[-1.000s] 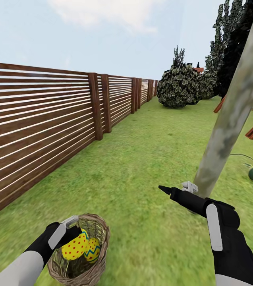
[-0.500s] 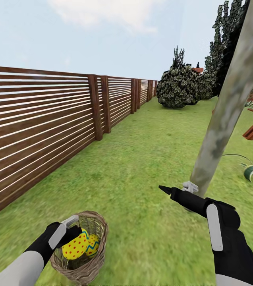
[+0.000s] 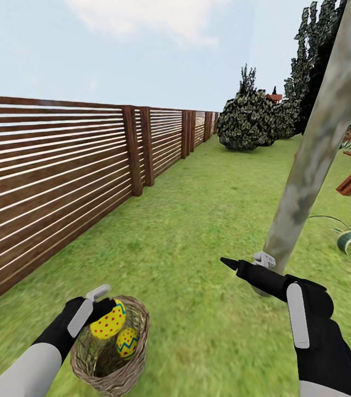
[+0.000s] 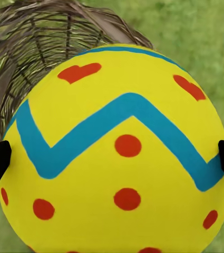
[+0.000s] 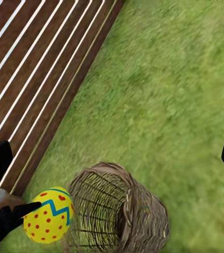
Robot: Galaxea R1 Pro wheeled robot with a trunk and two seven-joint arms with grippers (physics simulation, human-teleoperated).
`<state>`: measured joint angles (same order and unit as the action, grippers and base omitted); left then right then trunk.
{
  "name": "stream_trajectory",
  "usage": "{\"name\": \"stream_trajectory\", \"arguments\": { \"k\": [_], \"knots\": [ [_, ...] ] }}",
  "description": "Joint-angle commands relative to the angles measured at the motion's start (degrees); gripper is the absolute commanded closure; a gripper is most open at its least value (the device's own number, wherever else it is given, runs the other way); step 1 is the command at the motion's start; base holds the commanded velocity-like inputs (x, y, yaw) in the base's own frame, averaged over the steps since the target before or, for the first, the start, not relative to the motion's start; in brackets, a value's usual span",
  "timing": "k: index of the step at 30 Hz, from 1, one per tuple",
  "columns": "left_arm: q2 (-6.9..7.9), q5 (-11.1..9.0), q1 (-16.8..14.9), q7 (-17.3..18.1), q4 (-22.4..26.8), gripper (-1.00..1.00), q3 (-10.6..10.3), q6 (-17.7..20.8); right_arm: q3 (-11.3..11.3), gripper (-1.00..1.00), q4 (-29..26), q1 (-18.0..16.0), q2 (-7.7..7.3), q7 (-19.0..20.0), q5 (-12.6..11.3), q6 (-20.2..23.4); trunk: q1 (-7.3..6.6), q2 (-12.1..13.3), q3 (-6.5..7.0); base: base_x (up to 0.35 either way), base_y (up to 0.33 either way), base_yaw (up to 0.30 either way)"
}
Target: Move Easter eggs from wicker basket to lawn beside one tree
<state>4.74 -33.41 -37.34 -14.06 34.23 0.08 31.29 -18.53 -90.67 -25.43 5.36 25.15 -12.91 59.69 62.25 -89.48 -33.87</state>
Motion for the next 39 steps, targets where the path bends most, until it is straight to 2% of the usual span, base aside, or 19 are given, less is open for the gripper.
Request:
{"name": "stream_trajectory", "arguments": {
  "k": [1, 39],
  "knots": [
    [0.0, -0.6, -0.01, -0.44, 0.41, 1.0, 0.01, 0.24, -0.17, -1.0, -0.03, -0.06, 0.04, 0.34, 0.17, 0.31, -0.23, 0.38, 0.12, 0.0, 0.0, 0.0],
    [-0.09, -0.77, -0.01, -0.45, 0.62, 1.0, 0.18, 0.61, -0.11, -1.0, -0.03, -0.06, 0.09, 0.34, 0.16, 0.31, -8.57, 15.63, 6.95, 0.0, 0.0, 0.0]
  ]
}}
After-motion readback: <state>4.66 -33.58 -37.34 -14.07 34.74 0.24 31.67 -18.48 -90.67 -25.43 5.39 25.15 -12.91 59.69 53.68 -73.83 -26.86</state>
